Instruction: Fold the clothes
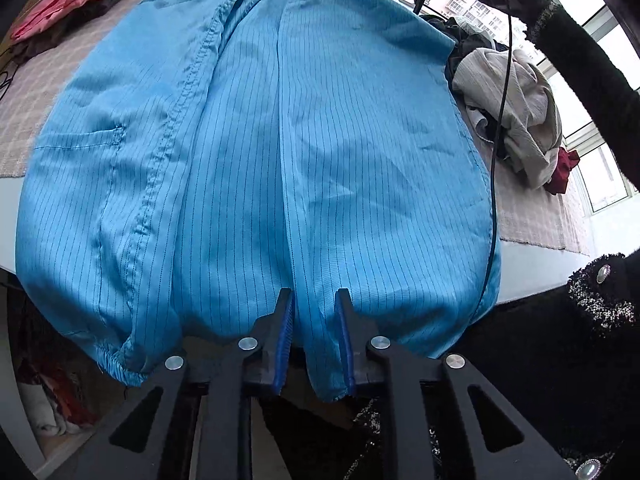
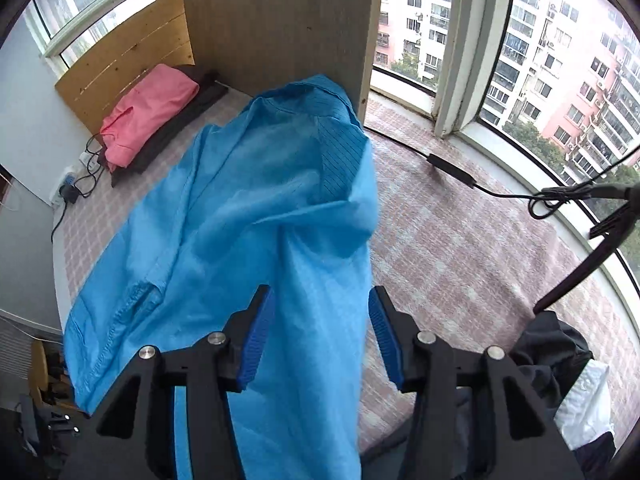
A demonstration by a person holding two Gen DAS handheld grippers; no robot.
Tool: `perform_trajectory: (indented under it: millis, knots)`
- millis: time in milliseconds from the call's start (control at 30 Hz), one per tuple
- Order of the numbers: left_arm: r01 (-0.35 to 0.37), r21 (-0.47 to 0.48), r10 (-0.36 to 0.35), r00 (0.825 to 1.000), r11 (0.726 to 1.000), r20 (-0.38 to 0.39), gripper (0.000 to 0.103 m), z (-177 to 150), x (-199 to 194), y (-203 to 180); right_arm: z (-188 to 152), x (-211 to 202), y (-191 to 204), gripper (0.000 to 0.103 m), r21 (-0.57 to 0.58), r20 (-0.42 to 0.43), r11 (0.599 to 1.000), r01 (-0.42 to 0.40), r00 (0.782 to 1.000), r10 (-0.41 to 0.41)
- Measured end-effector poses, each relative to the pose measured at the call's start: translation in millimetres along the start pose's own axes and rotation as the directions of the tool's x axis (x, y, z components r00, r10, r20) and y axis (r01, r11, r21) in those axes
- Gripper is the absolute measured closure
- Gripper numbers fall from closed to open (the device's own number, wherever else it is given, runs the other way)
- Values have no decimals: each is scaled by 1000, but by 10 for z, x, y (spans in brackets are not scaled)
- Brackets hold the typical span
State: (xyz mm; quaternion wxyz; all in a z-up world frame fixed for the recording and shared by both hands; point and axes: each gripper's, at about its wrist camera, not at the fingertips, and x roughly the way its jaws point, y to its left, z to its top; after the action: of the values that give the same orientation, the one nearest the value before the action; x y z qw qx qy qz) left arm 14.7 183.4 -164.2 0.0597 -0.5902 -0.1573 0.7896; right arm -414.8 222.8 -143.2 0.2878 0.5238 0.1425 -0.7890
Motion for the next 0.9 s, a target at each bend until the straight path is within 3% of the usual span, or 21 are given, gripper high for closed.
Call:
perform_trajectory:
  millis: [100, 300, 400, 467, 533, 600, 700, 800, 900]
  knots:
    - [-18, 11, 19, 999, 1000, -43, 92, -66, -2, 49, -427, -12, -320, 55, 76, -38, 997, 7, 999, -4]
    - [-107, -17, 105, 988, 994, -116, 94, -201, -59, 237, -820, 327, -296, 55, 53, -135, 999, -3, 991, 10]
    - [-128, -33, 122, 982, 991, -141, 94, -266, -79, 294, -834, 498, -181, 55, -8, -157, 998, 68, 985, -68]
    - [-160, -15, 155, 971, 987, -180, 94, -303, -66, 290, -749, 522, -288, 55, 55, -139, 998, 29, 990, -21]
    - [-164, 6, 162, 970, 986, -178, 85, -215, -151, 249, -662, 544, -401, 55, 118, -118, 993, -15, 993, 30]
    - [-148, 24, 150, 980, 989, -131, 79, 30, -319, 193, -606, 487, -518, 55, 172, -74, 982, -80, 993, 94]
    - [-117, 97, 120, 992, 988, -31, 73, 668, -584, 70, -639, 428, -508, 55, 124, -75, 991, -46, 996, 56]
    - [-96, 187, 87, 994, 978, 59, 62, 1555, -706, -63, -794, 459, -478, 55, 114, -101, 991, -76, 991, 88]
    - [-100, 294, 74, 992, 951, 99, 56, 2474, -508, -368, -948, 488, -491, 55, 124, -118, 987, -106, 986, 120]
